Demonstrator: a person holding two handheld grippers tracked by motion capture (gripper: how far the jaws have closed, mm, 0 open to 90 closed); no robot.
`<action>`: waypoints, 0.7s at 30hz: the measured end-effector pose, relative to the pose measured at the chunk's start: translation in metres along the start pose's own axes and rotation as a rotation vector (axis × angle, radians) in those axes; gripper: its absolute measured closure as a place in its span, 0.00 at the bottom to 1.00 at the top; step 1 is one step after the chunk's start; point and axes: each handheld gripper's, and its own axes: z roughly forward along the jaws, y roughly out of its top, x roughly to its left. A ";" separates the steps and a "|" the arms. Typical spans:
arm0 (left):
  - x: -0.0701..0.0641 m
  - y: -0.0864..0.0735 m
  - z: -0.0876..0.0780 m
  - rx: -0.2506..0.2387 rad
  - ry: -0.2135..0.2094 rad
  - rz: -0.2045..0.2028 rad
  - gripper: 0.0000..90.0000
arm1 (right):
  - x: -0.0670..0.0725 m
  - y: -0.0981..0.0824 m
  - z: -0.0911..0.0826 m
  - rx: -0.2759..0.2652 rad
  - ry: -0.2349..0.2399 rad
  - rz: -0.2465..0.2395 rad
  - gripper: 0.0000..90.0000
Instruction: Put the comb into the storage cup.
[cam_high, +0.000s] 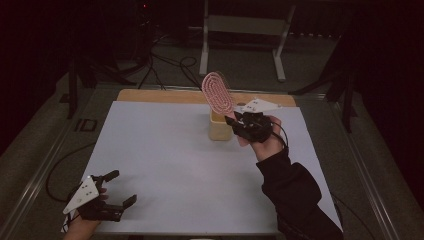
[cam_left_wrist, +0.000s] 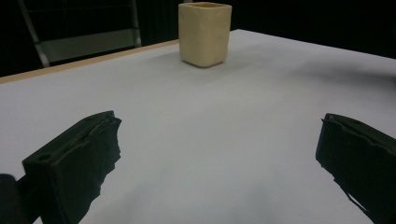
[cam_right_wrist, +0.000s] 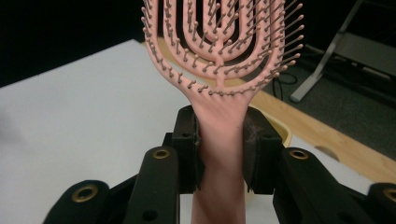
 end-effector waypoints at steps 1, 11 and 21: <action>0.000 0.000 0.000 0.000 0.000 0.000 0.00 | -0.001 0.001 0.001 -0.009 0.003 -0.003 0.78; 0.000 0.000 0.000 0.001 -0.002 -0.001 0.00 | -0.007 0.015 0.014 -0.077 -0.013 0.007 0.78; 0.001 0.000 0.000 0.000 -0.001 -0.003 0.00 | -0.016 0.024 0.029 -0.131 -0.028 0.046 0.78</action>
